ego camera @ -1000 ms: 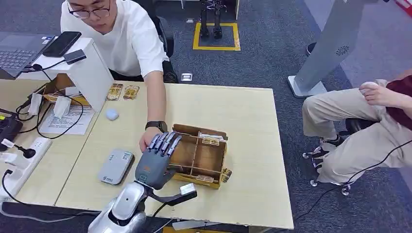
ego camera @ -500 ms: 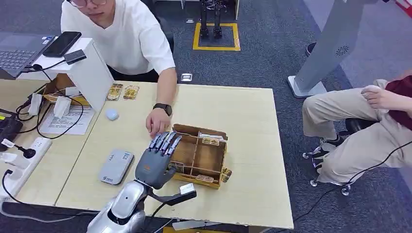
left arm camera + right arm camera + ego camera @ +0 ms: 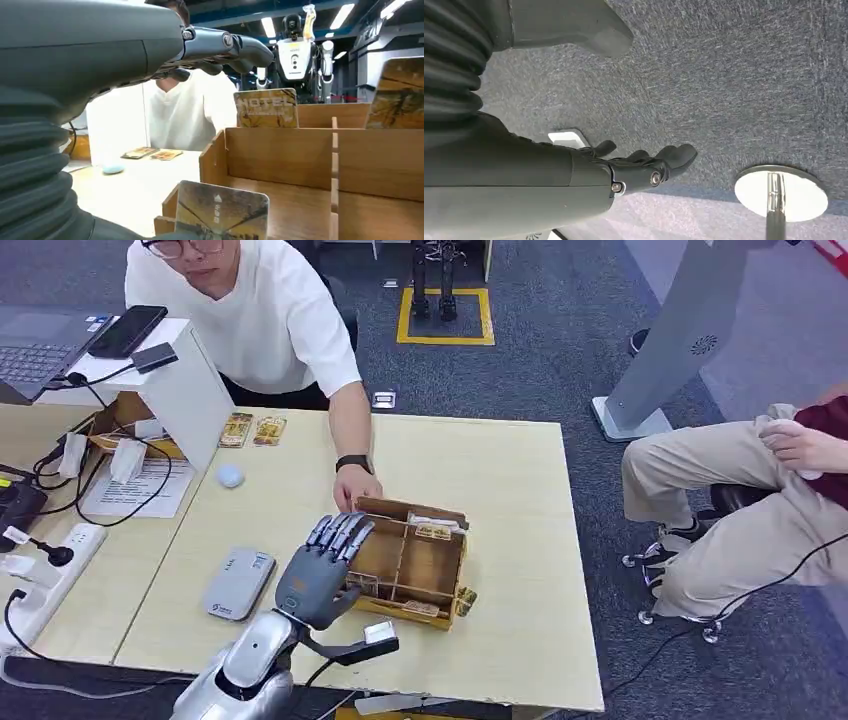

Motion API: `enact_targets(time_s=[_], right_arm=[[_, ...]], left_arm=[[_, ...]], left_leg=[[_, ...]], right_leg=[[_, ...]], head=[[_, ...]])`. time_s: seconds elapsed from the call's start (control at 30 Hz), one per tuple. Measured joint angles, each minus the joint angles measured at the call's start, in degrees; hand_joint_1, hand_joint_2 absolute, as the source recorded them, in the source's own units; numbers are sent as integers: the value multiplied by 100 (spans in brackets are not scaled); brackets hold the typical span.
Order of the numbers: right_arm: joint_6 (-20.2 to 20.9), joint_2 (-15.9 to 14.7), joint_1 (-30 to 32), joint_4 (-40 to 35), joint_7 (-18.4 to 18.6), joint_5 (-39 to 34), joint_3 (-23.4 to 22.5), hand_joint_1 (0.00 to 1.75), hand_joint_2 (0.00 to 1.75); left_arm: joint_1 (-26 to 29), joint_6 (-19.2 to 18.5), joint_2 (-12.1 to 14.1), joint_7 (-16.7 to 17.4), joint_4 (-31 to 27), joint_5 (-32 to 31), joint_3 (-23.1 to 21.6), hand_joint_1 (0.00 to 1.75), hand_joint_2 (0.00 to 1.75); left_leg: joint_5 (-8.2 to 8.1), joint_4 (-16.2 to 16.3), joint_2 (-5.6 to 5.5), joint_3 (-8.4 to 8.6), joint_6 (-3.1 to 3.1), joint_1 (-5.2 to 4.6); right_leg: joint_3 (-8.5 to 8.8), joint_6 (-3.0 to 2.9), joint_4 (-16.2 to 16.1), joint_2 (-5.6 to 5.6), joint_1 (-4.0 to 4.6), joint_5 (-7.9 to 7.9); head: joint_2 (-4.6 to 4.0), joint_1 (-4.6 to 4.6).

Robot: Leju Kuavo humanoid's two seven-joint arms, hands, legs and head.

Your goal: Pass the card to the sensor for recognition and then transmit it.

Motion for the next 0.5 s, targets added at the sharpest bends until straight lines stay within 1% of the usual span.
enact_targets(time_s=[0.33,0.5], right_arm=[[-2,-13,45,0,-15,0,-48,0,175],[-2,-33,51,2,-15,-28,-50,0,175]], left_arm=[[104,-9,177,4,-190,-20,18,0,175],[134,-103,234,-83,-277,-33,18,0,175]], left_leg=[[0,-2,0,4,-1,0],[0,-2,-1,7,-1,0]], right_leg=[[4,0,0,0,0,0],[8,0,0,-1,0,0]], head=[[2,2],[2,2]])
